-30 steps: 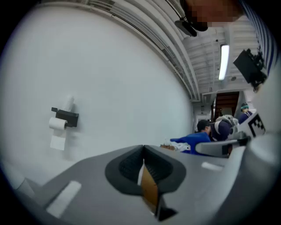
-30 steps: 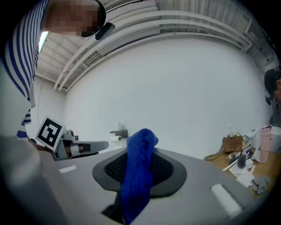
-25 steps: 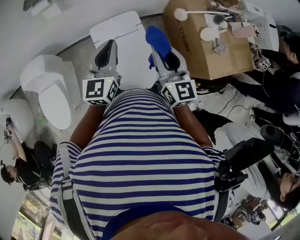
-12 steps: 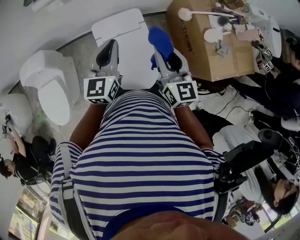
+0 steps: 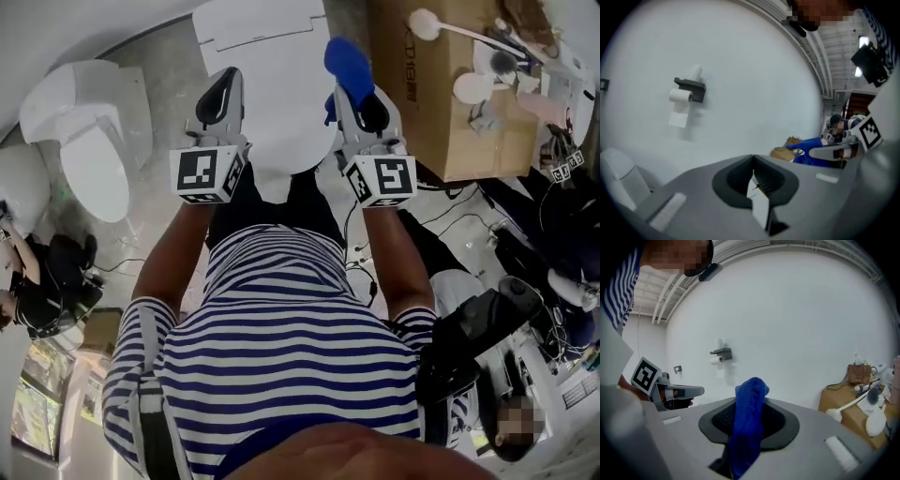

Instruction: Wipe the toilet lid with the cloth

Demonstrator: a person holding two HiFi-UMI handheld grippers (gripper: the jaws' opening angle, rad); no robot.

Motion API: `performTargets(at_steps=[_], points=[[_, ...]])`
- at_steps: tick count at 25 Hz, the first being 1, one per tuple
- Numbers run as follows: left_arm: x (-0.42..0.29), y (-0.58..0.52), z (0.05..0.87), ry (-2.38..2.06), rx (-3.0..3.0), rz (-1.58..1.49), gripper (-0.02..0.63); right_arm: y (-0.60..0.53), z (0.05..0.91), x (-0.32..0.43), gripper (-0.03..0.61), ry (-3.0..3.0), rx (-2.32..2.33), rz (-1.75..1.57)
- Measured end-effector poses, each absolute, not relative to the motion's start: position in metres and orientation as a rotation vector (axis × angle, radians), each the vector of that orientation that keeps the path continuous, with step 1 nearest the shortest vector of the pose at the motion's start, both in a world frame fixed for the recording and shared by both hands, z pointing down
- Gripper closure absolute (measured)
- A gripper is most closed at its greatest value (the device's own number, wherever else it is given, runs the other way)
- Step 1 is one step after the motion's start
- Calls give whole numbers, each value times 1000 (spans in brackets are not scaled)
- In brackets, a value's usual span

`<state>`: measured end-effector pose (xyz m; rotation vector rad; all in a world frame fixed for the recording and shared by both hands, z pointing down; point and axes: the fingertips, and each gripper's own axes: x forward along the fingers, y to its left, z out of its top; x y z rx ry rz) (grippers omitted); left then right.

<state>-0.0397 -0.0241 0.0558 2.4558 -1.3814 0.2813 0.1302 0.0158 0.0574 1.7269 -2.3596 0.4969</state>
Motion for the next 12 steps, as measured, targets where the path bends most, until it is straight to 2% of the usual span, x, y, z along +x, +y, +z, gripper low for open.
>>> performTargets(at_steps=[8,12], points=[[-103,-70,186,-1447,2277,375,612,-55,180,88,465,-2309,1633,589],[-113,-94,234,-1450,2259,383,612,-83,233,72,465,-2291,1608,618]])
